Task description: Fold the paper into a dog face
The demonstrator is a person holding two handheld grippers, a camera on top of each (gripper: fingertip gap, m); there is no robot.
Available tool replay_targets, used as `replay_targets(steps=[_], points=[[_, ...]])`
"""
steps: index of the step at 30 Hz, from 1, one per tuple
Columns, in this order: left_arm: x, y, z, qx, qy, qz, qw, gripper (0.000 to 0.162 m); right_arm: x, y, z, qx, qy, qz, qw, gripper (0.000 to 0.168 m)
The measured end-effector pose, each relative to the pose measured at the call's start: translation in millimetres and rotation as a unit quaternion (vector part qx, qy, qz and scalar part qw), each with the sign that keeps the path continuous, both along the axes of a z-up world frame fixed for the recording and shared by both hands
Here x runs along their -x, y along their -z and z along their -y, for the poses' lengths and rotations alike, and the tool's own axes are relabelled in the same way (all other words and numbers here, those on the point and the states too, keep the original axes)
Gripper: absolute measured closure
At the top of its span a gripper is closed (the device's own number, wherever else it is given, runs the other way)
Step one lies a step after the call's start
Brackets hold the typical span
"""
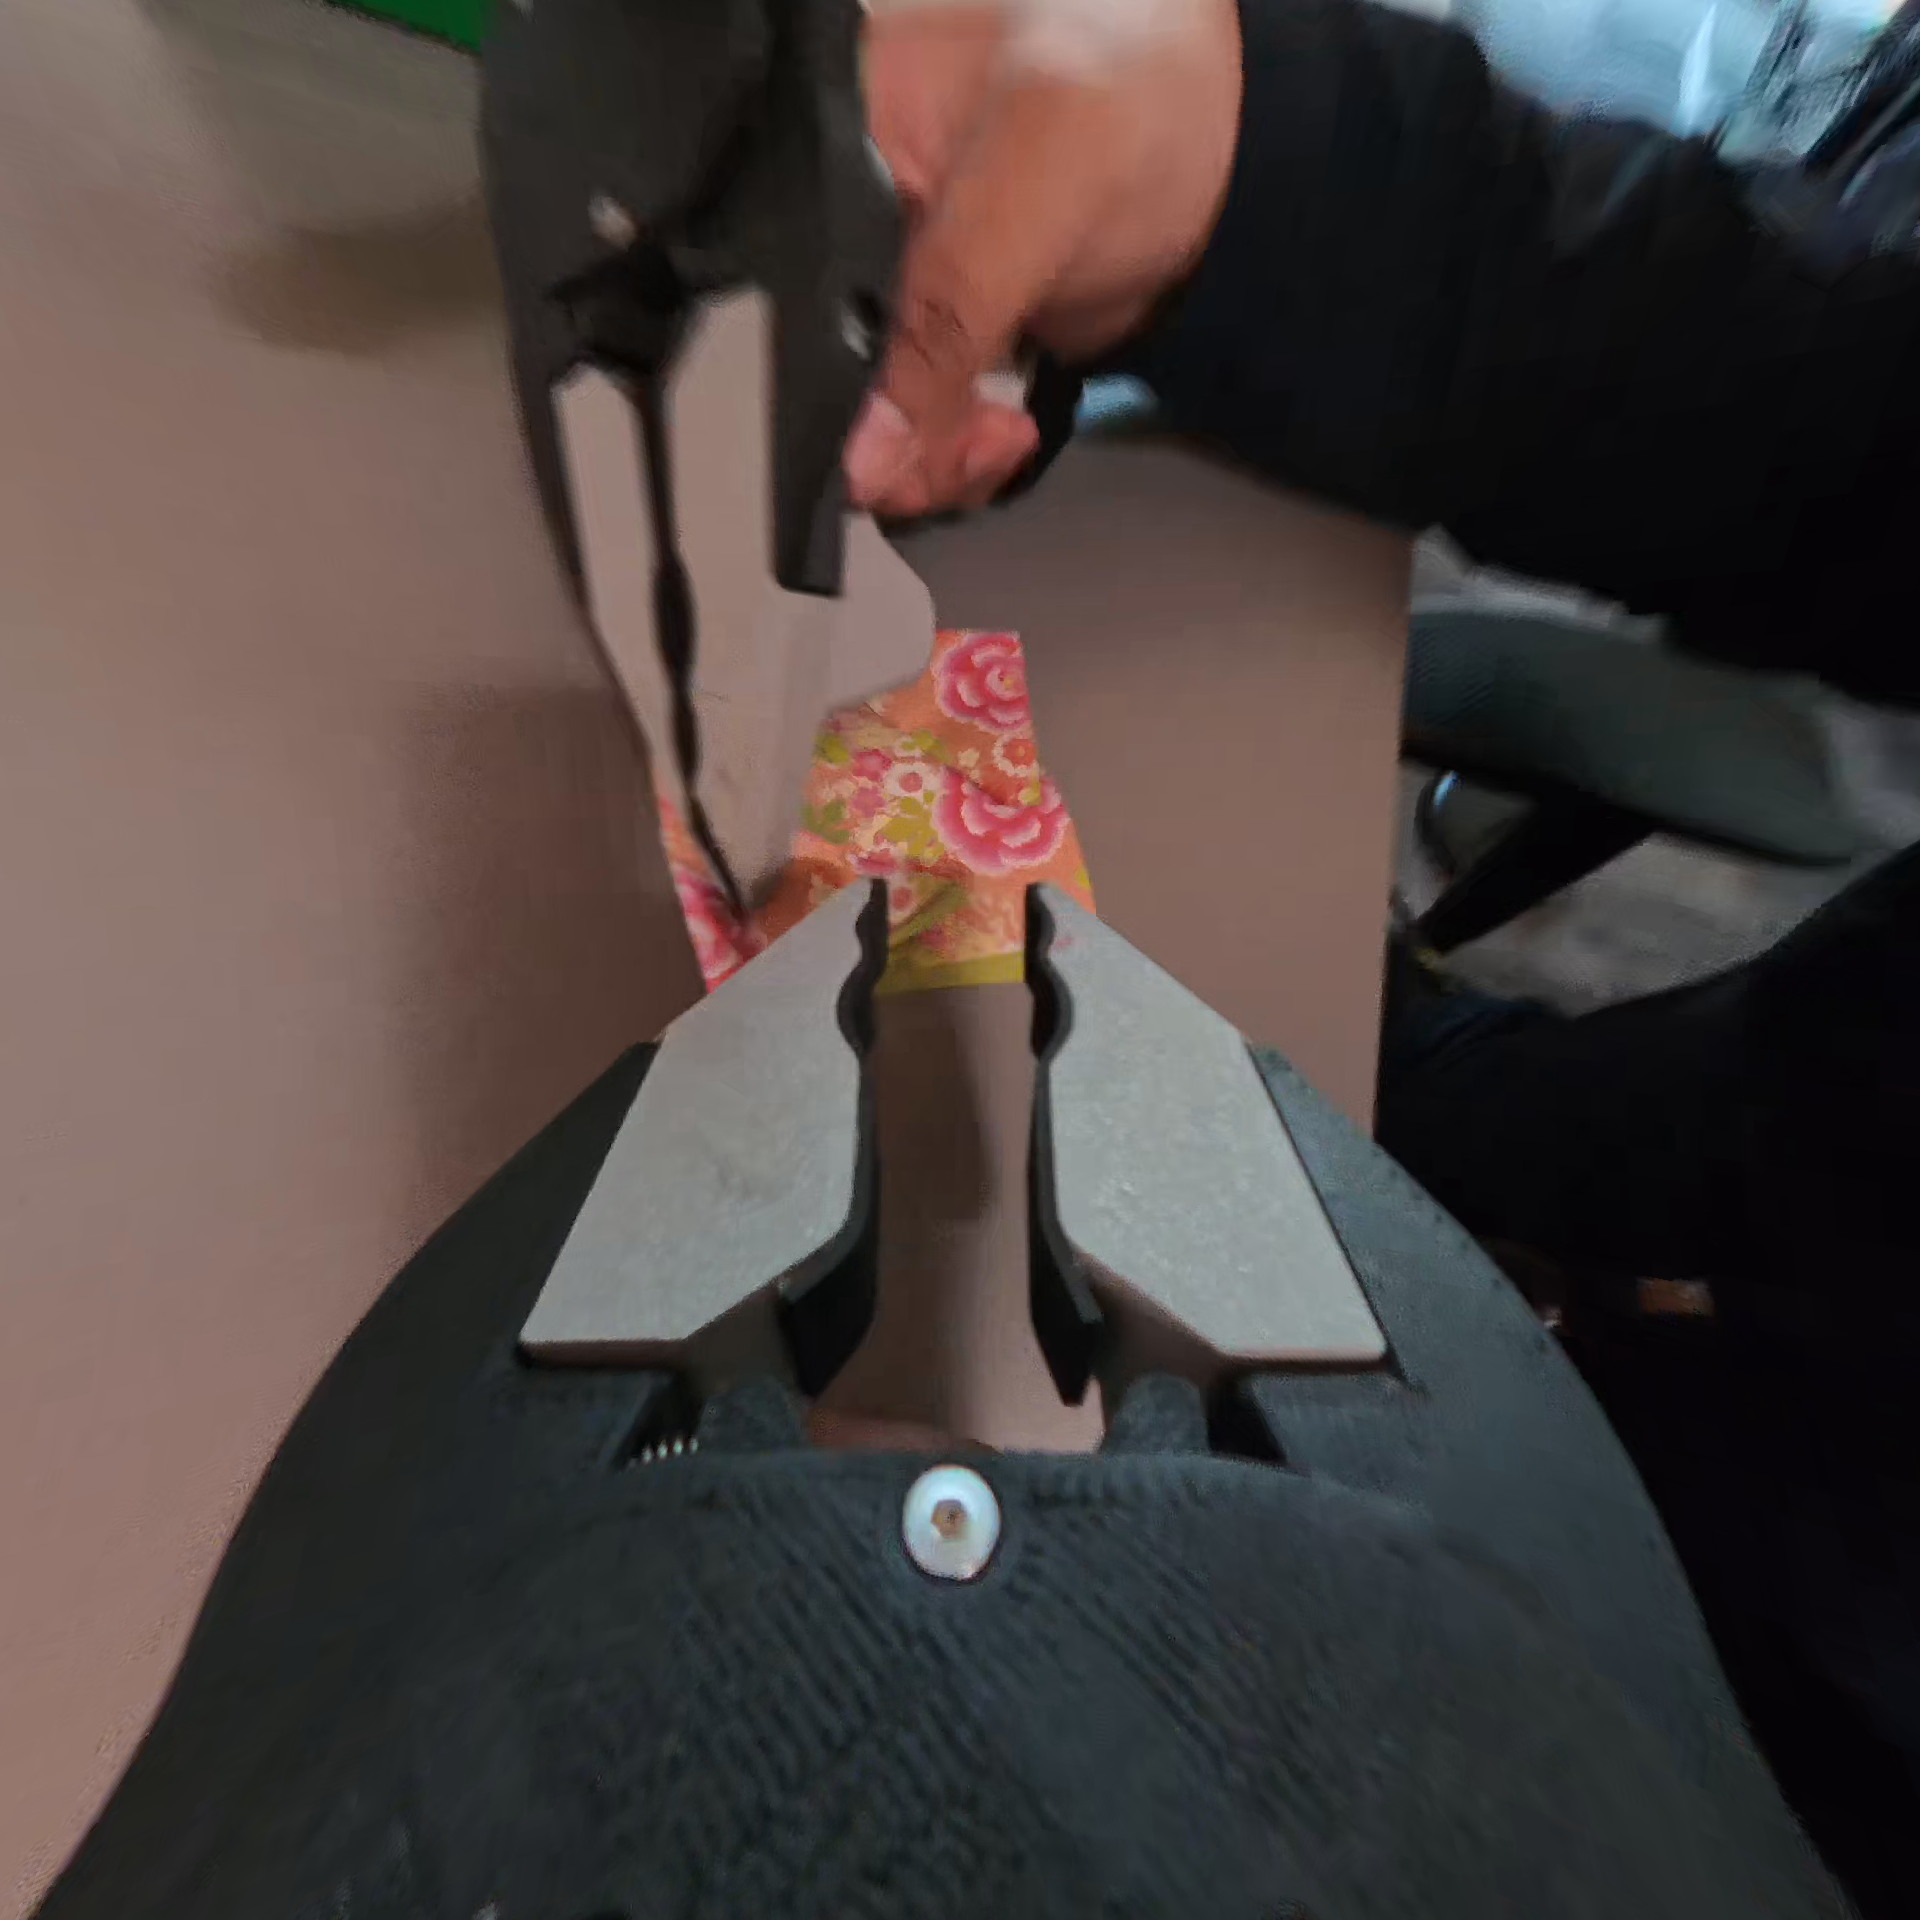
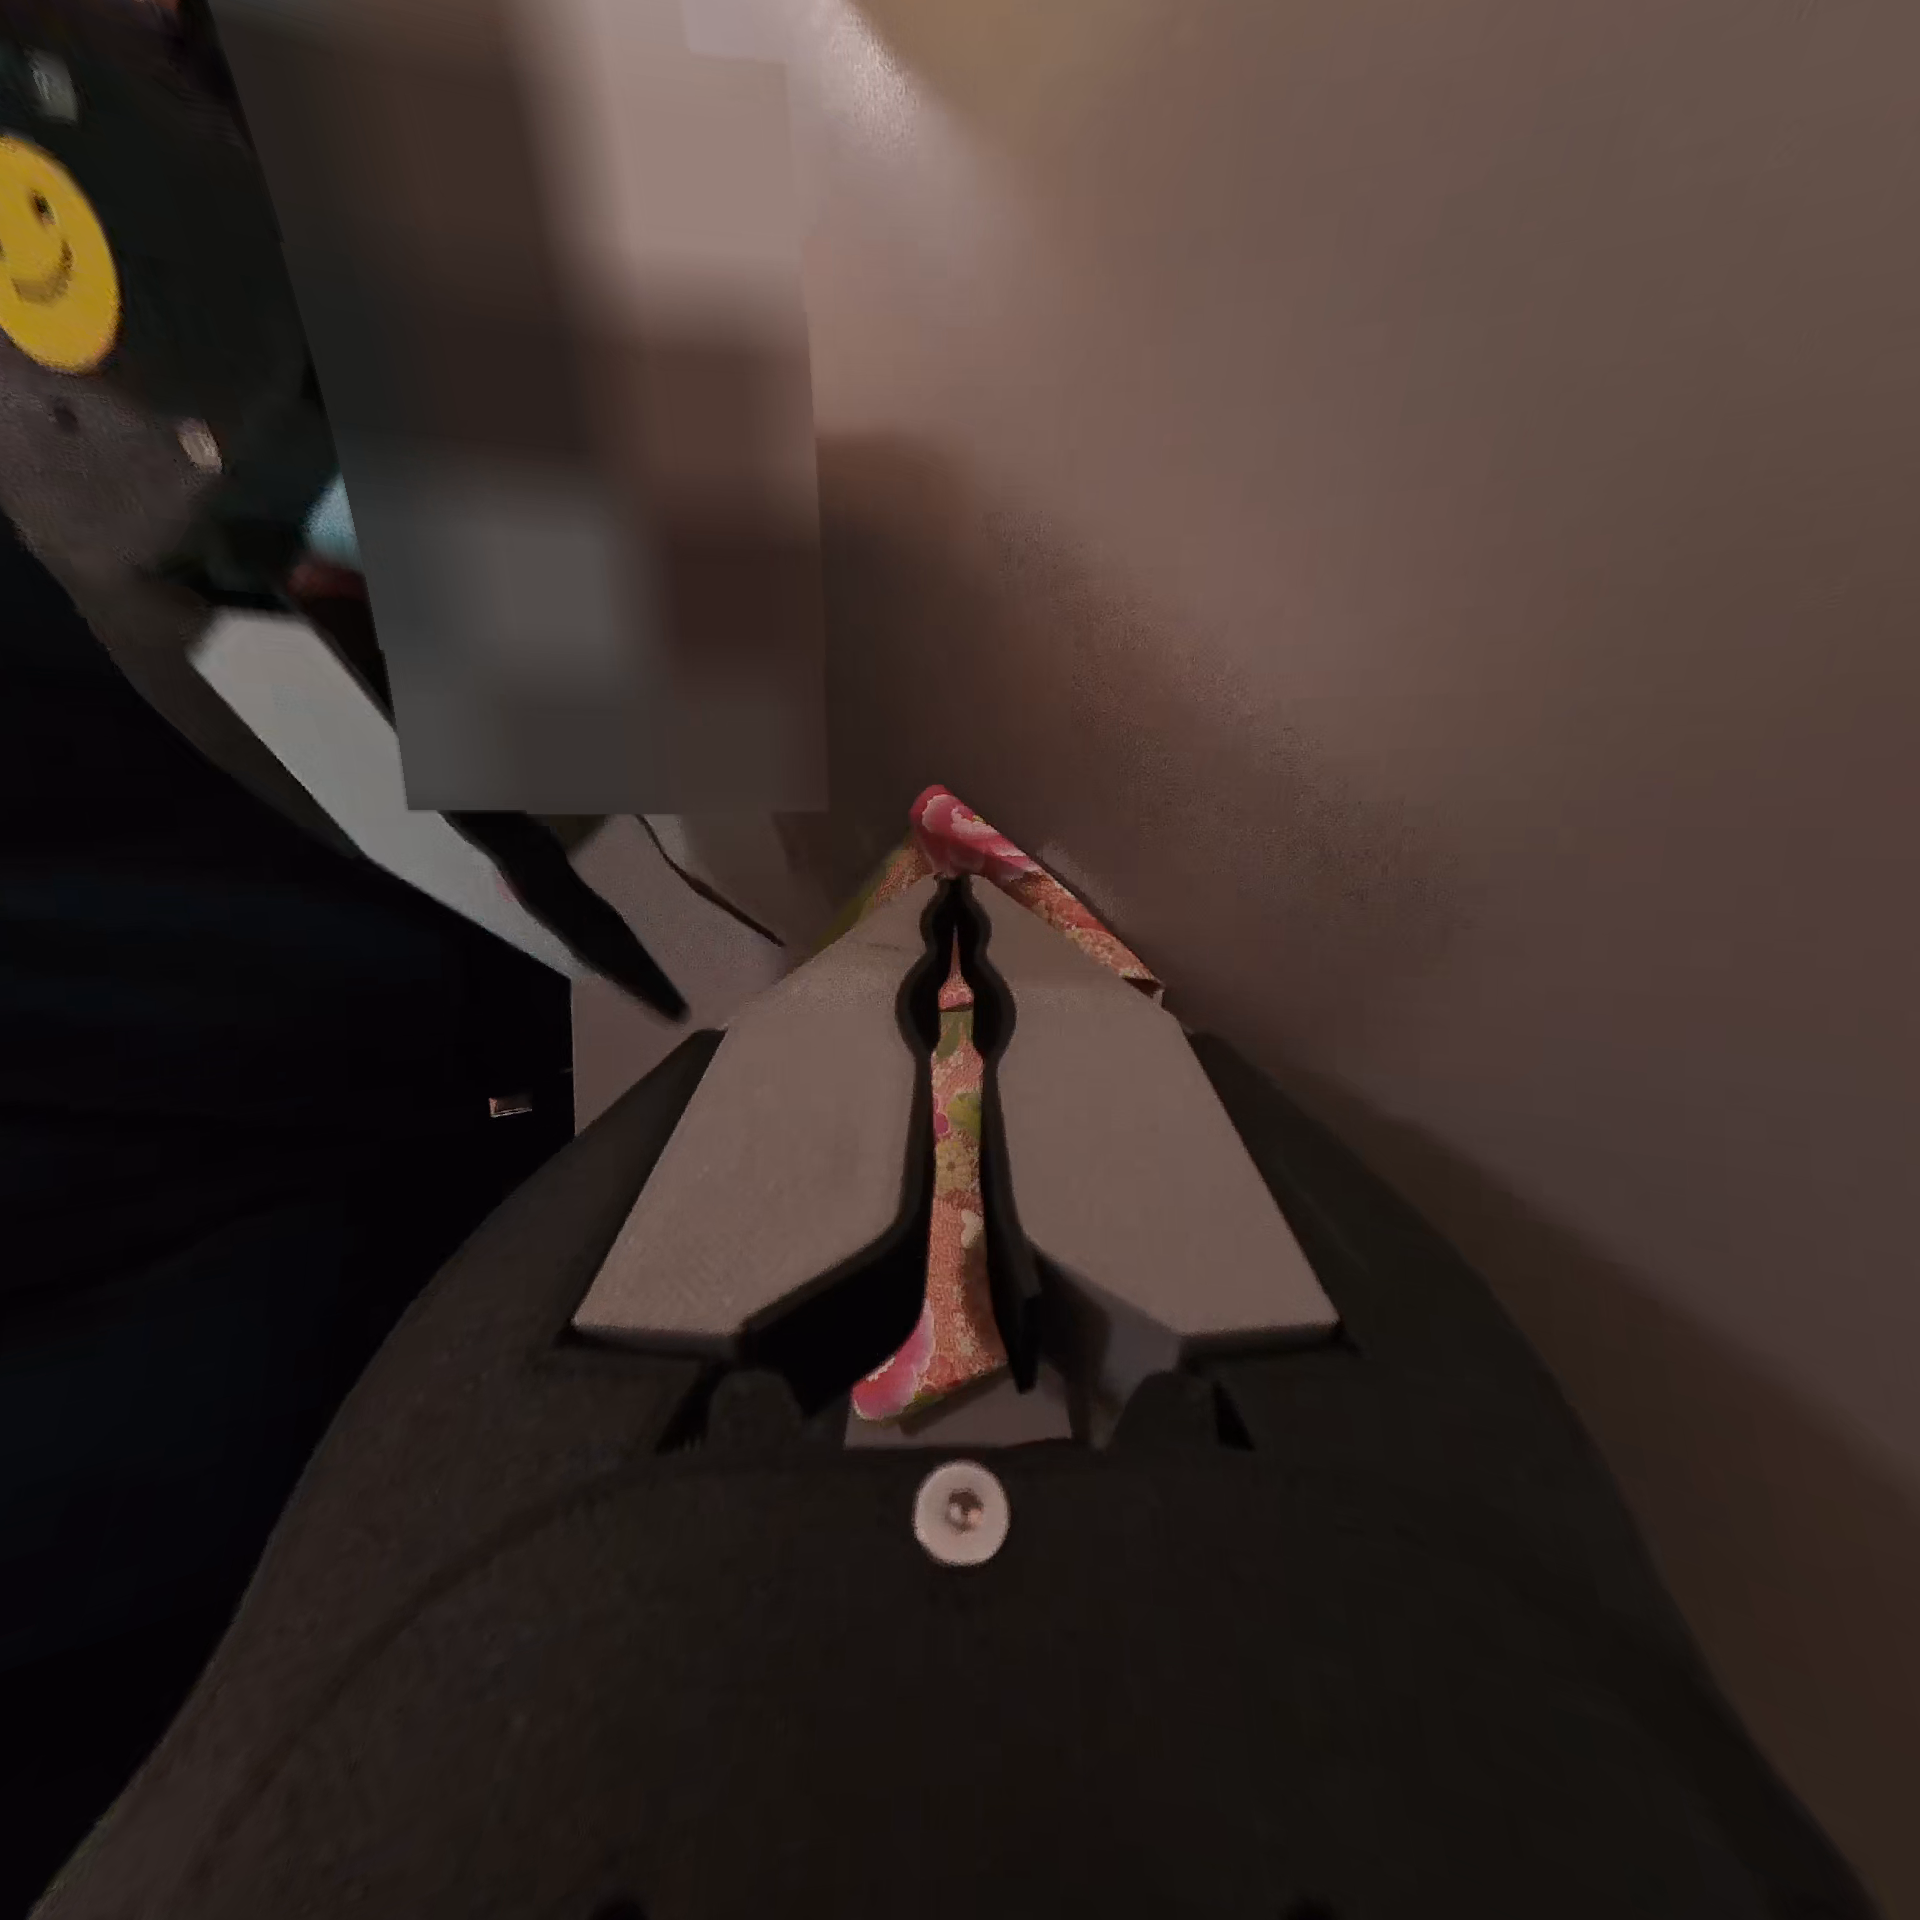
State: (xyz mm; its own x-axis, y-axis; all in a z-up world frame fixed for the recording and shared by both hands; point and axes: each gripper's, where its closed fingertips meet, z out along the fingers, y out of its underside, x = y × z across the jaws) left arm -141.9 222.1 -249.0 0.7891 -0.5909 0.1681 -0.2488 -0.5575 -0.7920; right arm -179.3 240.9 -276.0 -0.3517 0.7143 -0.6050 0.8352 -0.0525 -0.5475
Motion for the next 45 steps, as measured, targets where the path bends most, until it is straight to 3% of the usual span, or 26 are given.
replay_targets(steps=[2,3,13,26,38,41,45], points=[[27,-14,-11,-0.012,-0.053,0.018,0.998,0.16,-1,0,0,0.006,0.0,0.0,1.0,0.168],[41,-13,-17,-0.008,-0.078,0.005,0.997,0.162,-1,0,0,0.009,-0.001,0.001,1.0,0.168],[38,29,-29,0.064,-0.056,-0.061,0.994,0.162,-1,0,0,0.002,-0.002,-0.007,1.0,0.168],[37,30,-27,0.052,-0.04,-0.048,0.997,0.162,6,-1,-4,-0.007,0.016,-0.023,1.0,0.168],[42,29,-25,0.039,-0.059,-0.039,0.997,0.162,0,1,-36,-0.029,0.072,-0.024,0.997,0.168],[45,29,-23,0.039,-0.066,-0.037,0.996,0.162,4,-2,-44,-0.048,0.085,-0.05,0.994,0.168],[50,21,-24,0.032,-0.077,-0.004,0.997,0.158,16,-34,-52,-0.037,0.112,-0.142,0.983,0.168]])
